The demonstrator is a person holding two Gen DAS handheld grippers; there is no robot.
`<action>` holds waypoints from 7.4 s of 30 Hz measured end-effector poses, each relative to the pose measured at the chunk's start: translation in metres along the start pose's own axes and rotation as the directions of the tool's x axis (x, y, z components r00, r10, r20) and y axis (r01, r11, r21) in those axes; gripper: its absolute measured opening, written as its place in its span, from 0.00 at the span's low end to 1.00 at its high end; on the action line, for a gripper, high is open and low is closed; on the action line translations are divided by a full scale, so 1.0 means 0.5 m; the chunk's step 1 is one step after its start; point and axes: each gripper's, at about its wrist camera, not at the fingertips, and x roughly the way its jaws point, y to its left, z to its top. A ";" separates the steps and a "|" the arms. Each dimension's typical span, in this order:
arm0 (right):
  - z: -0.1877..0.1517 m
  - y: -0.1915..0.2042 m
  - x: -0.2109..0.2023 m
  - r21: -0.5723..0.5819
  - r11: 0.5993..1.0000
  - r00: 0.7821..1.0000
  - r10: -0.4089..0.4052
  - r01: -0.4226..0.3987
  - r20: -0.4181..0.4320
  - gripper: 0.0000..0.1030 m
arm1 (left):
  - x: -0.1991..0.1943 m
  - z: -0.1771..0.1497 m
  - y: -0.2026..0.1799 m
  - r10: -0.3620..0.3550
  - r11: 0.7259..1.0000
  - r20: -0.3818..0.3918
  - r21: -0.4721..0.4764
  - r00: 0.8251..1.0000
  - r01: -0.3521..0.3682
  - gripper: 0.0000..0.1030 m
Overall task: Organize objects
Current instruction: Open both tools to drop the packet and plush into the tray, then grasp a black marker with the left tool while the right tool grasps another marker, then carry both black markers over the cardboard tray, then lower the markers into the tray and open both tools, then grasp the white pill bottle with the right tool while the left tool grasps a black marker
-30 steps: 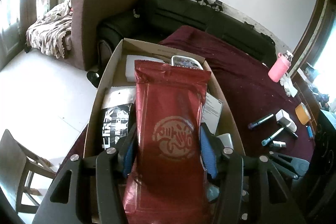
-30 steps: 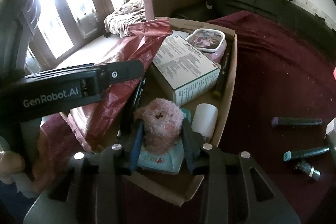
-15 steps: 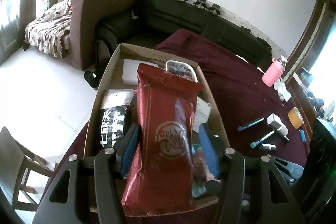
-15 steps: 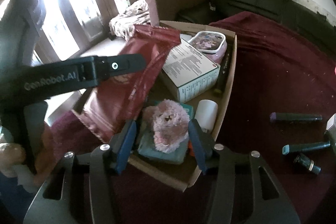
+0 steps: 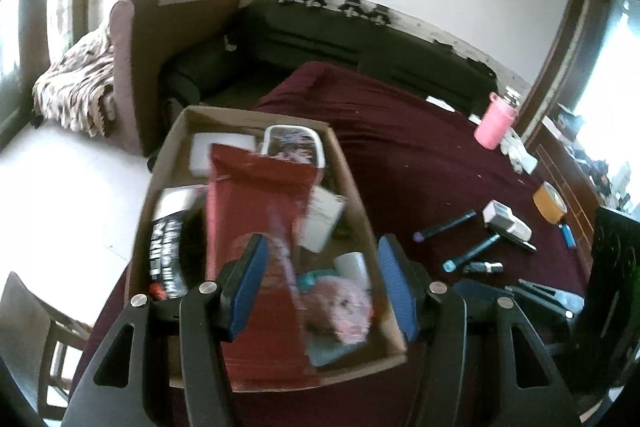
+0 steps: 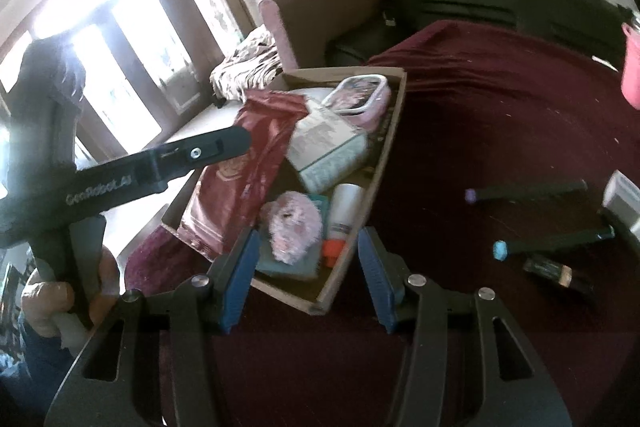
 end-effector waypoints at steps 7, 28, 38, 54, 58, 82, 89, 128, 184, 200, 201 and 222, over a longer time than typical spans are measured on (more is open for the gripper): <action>-0.022 -0.110 -0.092 0.120 0.993 0.999 -0.025 0.023 0.020 0.50 | 0.009 -0.014 -0.122 -0.090 0.984 -0.037 0.154 0.995 0.094 0.50; -0.115 -0.453 -0.333 0.509 0.856 0.948 -0.230 0.090 0.220 0.50 | 0.250 -0.086 -0.472 -0.126 0.734 -0.367 0.591 0.922 0.336 0.50; -0.134 -0.484 -0.343 0.550 0.830 0.947 -0.241 0.089 0.211 0.50 | 0.292 -0.102 -0.476 -0.096 0.723 -0.372 0.611 0.923 0.321 0.49; -0.068 -0.531 -0.266 0.435 0.853 0.942 -0.334 0.287 0.033 0.49 | 0.260 -0.130 -0.450 -0.226 0.856 -0.375 0.364 0.899 0.367 0.17; -0.043 -0.557 -0.216 0.371 0.862 0.931 -0.363 0.346 -0.026 0.49 | 0.261 -0.131 -0.440 -0.262 0.851 -0.365 0.350 0.893 0.392 0.17; -0.096 -0.450 -0.169 0.232 0.896 0.925 -0.355 0.378 -0.139 0.12 | 0.249 -0.147 -0.446 -0.242 0.854 -0.332 0.374 0.912 0.363 0.14; -0.147 -0.413 -0.237 0.336 0.898 0.958 -0.281 0.285 -0.061 0.12 | 0.216 -0.138 -0.434 -0.254 0.869 -0.307 0.344 0.917 0.355 0.14; -0.020 -0.045 -0.073 0.139 0.989 0.998 -0.053 0.058 -0.040 0.13 | -0.085 0.010 0.049 -0.078 0.996 0.096 0.047 0.992 0.074 0.14; -0.025 -0.215 -0.105 0.317 0.944 0.995 -0.100 0.095 -0.001 0.24 | 0.014 -0.004 -0.126 -0.141 0.966 -0.086 0.207 0.986 0.156 0.28; -0.111 -0.469 -0.278 0.568 0.799 0.929 -0.337 0.196 0.152 0.24 | 0.260 -0.054 -0.428 -0.107 0.859 -0.364 0.435 0.925 0.270 0.33; -0.109 -0.468 -0.278 0.574 0.797 0.930 -0.334 0.191 0.154 0.24 | 0.280 -0.058 -0.436 -0.080 0.855 -0.372 0.451 0.925 0.256 0.33; -0.115 -0.497 -0.281 0.569 0.776 0.907 -0.404 0.271 0.118 0.24 | 0.305 -0.115 -0.484 -0.146 0.889 -0.319 0.373 0.936 0.266 0.11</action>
